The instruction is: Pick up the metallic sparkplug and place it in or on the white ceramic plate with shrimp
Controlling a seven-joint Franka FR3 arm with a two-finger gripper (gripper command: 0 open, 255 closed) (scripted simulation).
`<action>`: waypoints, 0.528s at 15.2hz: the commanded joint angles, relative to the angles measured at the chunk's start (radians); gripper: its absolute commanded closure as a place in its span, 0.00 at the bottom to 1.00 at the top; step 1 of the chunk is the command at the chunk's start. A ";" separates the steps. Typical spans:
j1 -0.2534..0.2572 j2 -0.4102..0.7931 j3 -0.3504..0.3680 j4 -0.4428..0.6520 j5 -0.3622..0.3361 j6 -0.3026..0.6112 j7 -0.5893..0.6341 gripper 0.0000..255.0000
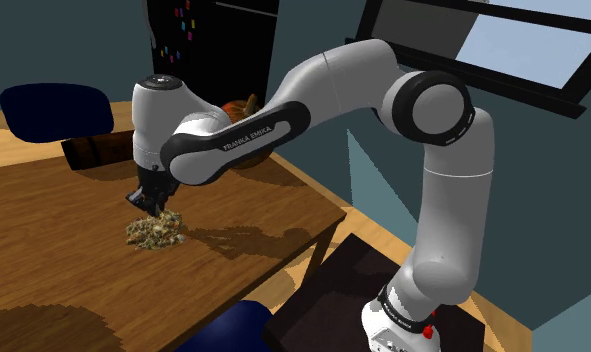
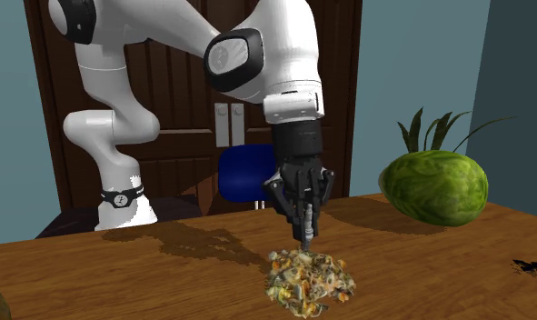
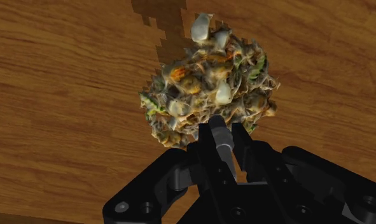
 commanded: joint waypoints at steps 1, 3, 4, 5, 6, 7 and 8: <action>0.000 0.002 -0.001 -0.005 -0.003 0.007 0.002 1.00; 0.000 0.002 -0.001 -0.005 -0.003 0.007 0.002 1.00; 0.000 0.002 -0.001 -0.005 -0.003 0.007 0.002 1.00; 0.000 0.002 -0.001 -0.005 -0.003 0.007 0.002 1.00; 0.000 0.002 -0.001 -0.005 -0.003 0.007 0.002 1.00; 0.000 0.002 -0.001 -0.005 -0.003 0.007 0.002 1.00; 0.000 0.002 -0.001 -0.005 -0.003 0.007 0.002 0.00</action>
